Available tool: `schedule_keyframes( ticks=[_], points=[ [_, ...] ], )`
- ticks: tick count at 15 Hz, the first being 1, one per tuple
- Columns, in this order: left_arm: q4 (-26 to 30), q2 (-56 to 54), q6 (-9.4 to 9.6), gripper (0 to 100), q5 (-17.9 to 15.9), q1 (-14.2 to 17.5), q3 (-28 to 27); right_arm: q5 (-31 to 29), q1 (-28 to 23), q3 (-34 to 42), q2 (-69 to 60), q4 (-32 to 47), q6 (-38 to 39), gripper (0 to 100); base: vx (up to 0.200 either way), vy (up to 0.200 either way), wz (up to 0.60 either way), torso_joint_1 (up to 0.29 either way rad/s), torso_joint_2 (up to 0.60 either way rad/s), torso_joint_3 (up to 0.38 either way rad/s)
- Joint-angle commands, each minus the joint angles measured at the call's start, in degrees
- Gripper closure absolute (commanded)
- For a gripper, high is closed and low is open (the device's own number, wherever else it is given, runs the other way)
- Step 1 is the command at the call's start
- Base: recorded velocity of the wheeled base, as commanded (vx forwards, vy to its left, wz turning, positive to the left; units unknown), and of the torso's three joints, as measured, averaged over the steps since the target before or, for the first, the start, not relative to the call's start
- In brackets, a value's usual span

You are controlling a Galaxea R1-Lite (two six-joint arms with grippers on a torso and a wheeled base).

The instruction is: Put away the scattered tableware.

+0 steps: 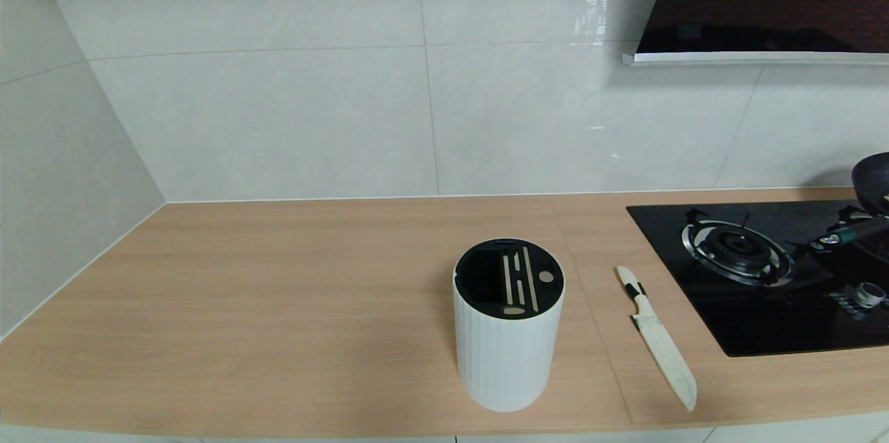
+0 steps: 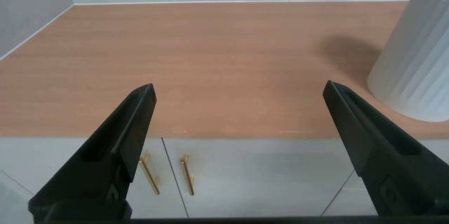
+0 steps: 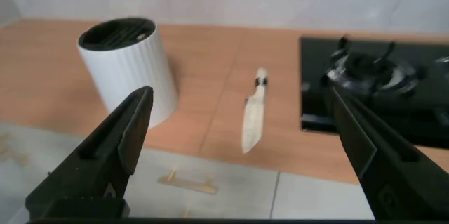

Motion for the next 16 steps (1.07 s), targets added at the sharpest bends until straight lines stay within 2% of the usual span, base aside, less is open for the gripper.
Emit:
schedule_keyframes(
  ticks=[1, 4, 5, 8, 10, 16],
  points=[
    [0.0, 0.1, -0.04, 0, 0.0, 0.0, 0.0, 1.4, 0.7, -13.2, 31.8, -1.3, 0.4, 0, 0.000, 0.000, 0.00, 0.000, 0.00, 0.000],
    [0.0, 0.0, -0.04, 0, 0.0, 0.0, 0.0, 1.2, 2.9, -16.6, 47.2, -8.5, 0.7, 0, 0.000, 0.000, 0.00, 0.000, 0.00, 0.000],
    [0.0, 0.0, -0.04, 0, 0.0, 0.0, 0.0, 0.7, 4.2, -16.7, 54.5, -14.0, 0.7, 0, 0.000, 0.000, 0.00, 0.000, 0.00, 0.000],
    [0.0, 0.0, -0.04, 0, 0.0, 0.0, 0.0, -5.5, 5.8, -19.4, 71.1, -25.1, 0.3, 0, 0.000, 0.000, 0.00, 0.000, 0.00, 0.000],
    [0.0, 0.0, -0.04, 0, 0.0, 0.0, 0.0, -7.0, 6.7, -21.4, 78.9, -28.5, -0.7, 0, 0.000, 0.000, 0.00, 0.000, 0.00, 0.000],
    [0.0, 0.0, 0.05, 0, 0.0, 0.0, 0.0, -9.1, 8.3, -20.6, 94.1, -40.2, -2.5, 0, 0.000, 0.000, 0.00, 0.000, 0.00, 0.000]
  ],
)
